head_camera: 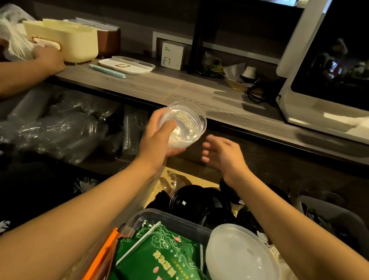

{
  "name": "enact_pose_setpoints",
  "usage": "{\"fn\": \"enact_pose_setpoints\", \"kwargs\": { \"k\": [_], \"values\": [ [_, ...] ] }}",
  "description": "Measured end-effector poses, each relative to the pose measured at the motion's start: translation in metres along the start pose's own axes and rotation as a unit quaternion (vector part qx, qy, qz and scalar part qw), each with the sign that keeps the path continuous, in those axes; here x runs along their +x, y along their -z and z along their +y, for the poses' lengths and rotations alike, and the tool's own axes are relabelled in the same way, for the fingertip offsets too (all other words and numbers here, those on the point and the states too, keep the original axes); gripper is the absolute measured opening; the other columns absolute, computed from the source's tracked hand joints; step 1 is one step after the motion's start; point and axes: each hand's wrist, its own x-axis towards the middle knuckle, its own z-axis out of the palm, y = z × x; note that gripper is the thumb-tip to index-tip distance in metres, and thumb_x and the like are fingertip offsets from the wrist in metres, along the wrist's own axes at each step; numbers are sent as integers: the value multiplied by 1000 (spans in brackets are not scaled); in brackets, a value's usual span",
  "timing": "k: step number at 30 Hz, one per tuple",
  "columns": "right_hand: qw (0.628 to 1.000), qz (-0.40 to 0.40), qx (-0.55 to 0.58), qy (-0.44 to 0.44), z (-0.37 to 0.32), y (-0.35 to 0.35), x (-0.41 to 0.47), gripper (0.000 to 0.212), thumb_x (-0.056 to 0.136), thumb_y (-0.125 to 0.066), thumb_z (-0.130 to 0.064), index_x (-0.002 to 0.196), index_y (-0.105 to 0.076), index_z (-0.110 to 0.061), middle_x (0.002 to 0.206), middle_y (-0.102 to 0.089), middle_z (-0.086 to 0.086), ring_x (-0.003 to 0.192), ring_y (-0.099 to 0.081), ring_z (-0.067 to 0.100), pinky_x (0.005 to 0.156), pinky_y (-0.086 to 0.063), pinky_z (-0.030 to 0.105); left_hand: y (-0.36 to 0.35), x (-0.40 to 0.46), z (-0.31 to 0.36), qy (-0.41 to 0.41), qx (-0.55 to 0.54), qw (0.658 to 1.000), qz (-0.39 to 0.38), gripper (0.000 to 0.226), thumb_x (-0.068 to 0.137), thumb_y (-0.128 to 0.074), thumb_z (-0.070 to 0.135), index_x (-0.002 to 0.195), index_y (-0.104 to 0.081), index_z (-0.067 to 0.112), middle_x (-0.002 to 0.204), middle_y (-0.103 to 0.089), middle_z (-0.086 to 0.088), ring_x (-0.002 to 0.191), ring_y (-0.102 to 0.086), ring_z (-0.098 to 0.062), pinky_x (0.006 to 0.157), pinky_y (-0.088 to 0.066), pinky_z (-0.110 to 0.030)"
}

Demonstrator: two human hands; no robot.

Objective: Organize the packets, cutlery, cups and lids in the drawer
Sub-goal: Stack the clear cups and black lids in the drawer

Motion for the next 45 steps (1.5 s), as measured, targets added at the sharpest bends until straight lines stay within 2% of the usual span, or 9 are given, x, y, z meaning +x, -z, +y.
{"fn": "enact_pose_setpoints", "kwargs": {
  "k": [6,12,16,20,28,34,36,39,45],
  "values": [
    [913,-149,-378,24,22,-19,-2,48,89,-66,-44,125,-63,-13,114,-67,-1,102,-64,15,84,-55,31,7,6,0,-23,-24,995,99,31,100,-55,23,129,-53,33,131,-53,-4,114,-59,-24,72,-62,-37],
    [824,-202,-529,3,34,-35,9,44,87,-67,-48,118,-70,-17,118,-68,2,100,-64,16,92,-53,33,6,8,0,13,-37,995,97,32,99,-56,29,131,-54,35,129,-53,-2,112,-59,-24,71,-61,-36],
    [847,-160,-506,24,37,-26,12,22,88,-68,-24,106,-74,-14,108,-73,4,89,-69,17,88,-56,34,5,6,1,12,-29,996,85,31,100,-54,30,130,-53,35,120,-52,4,111,-58,-23,75,-62,-40],
    [925,-51,-373,50,27,-8,4,14,88,-61,-7,93,-74,-10,81,-72,14,71,-68,23,77,-60,41,3,3,1,1,-9,999,44,30,102,-51,26,131,-52,32,113,-52,13,107,-57,-17,80,-62,-44],
    [963,98,-226,112,-7,36,-19,14,92,-62,-11,95,-74,-18,92,-72,9,77,-72,18,60,-59,30,-2,-2,-4,40,0,997,-72,22,104,-47,28,124,-55,32,118,-57,6,106,-62,-18,82,-61,-46],
    [962,177,-112,175,-32,51,-51,12,93,-60,-6,94,-73,-8,77,-68,5,66,-68,19,55,-56,28,-4,-8,-2,70,0,994,-86,16,104,-48,34,113,-60,37,133,-54,-7,118,-58,-29,81,-61,-50],
    [960,166,-92,206,-43,51,-67,19,94,-60,-6,110,-67,-14,85,-69,4,72,-69,17,57,-56,23,-6,-13,0,73,18,992,-101,14,102,-50,37,110,-61,40,135,-52,-7,119,-57,-30,78,-61,-47],
    [951,136,-120,251,-56,47,-92,32,96,-59,-9,126,-61,-18,95,-69,-2,83,-70,11,61,-55,19,-14,-24,10,76,35,988,-132,15,100,-52,42,111,-61,42,139,-47,-7,122,-54,-31,74,-61,-43],
    [921,143,-197,304,-70,47,-135,29,97,-57,-15,125,-65,-18,109,-69,-4,82,-67,5,70,-57,22,-44,-60,47,89,32,981,-169,19,103,-44,43,109,-60,36,134,-54,-7,119,-58,-31,81,-61,-48]
  ]
}}
